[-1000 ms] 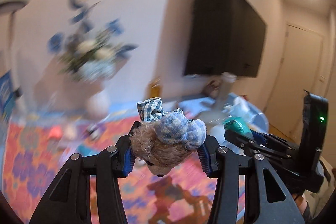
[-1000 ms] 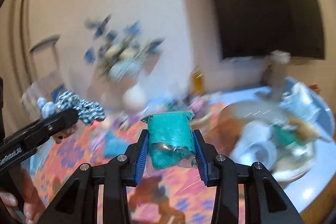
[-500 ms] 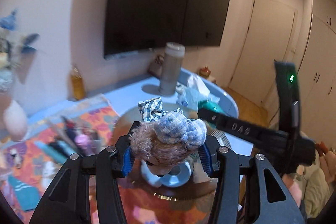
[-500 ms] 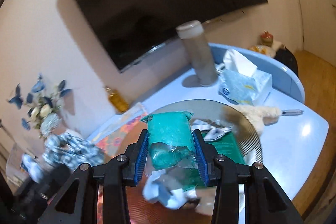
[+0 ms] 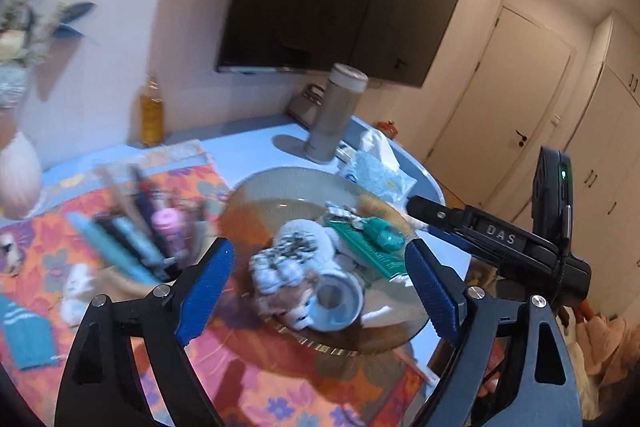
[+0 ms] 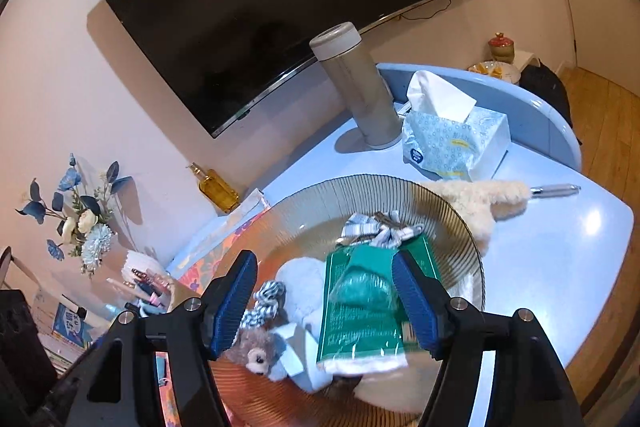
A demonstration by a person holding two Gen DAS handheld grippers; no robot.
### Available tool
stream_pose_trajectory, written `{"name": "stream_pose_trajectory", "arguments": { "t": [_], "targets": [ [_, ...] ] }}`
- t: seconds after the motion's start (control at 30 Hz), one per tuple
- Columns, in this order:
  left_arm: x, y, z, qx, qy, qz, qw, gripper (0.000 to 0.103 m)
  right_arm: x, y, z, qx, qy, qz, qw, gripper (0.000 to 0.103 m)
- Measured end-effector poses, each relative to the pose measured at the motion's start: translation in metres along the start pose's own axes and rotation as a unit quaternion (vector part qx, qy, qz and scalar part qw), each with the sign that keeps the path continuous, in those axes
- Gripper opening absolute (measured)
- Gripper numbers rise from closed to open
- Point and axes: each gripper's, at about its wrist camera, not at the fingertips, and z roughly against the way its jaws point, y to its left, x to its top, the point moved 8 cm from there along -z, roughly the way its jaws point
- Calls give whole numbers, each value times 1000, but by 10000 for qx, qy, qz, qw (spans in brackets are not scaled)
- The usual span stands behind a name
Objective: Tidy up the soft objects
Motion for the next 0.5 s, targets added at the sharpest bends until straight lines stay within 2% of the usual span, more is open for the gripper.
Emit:
{"name": "stream_pose_trajectory", "arguments": {
  "t": [0.17,0.3,0.4,0.5],
  "targets": [
    [-3,25,61,228,-389,165,9988,87,-12,27,26,177,-131,224,9995,68],
    [-10,54,118,734,-675,269,9947,87,-27,61,43,422,-206,471,9978,68],
    [-20,82,164,1117,-823,495,9891,87,-45,96,55,745,-210,676,9947,68],
    [-31,112,212,1514,-1033,773,9800,87,-65,132,61,977,-171,943,9906,69]
  ]
}}
